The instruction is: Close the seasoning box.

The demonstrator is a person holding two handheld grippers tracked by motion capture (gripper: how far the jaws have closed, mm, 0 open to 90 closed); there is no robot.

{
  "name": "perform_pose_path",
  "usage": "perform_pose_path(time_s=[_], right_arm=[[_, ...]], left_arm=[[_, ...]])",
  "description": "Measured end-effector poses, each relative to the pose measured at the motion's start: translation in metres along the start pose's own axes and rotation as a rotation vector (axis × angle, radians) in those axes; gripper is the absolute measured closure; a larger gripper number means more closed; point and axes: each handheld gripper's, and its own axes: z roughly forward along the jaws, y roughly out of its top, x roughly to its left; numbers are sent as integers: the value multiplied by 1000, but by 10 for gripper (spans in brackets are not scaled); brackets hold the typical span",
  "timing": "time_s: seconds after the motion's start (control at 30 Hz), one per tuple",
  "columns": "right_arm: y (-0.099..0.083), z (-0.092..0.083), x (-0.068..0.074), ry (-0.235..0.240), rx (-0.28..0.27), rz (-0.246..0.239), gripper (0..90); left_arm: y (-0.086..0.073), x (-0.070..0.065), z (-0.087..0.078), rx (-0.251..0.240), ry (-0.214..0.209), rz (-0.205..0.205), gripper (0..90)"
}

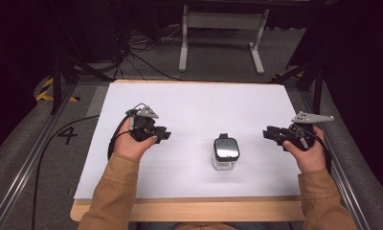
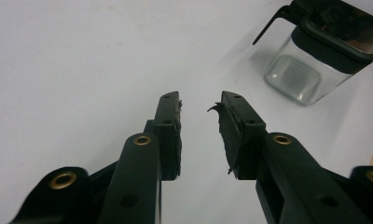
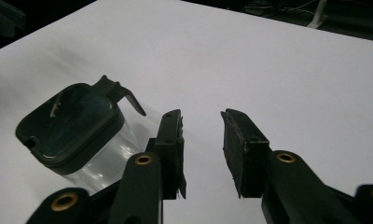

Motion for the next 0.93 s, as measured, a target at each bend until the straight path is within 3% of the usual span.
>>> perform_pose_path(time_s=[0.23, 0.27, 0.37, 0.47, 0.73, 0.93], right_arm=[[-8, -2, -17, -86, 38, 17, 604], [-11, -1, -23, -124, 55, 10, 579], [-17, 1, -33, -178, 89, 5, 551], [-26, 5, -44, -192, 102, 36, 516], [-46, 18, -64, -204, 161, 49, 482], [-51, 24, -67, -189, 171, 73, 462]], left_arm=[[-8, 14, -4, -6, 4, -46, 677], [-9, 16, -4, -4, 5, -40, 670], [-14, 23, 0, 11, 6, -64, 653], [-18, 27, 4, 39, -3, -75, 628], [-31, 43, 18, 103, -11, -112, 594], [-31, 44, 22, 98, -19, -121, 541]])
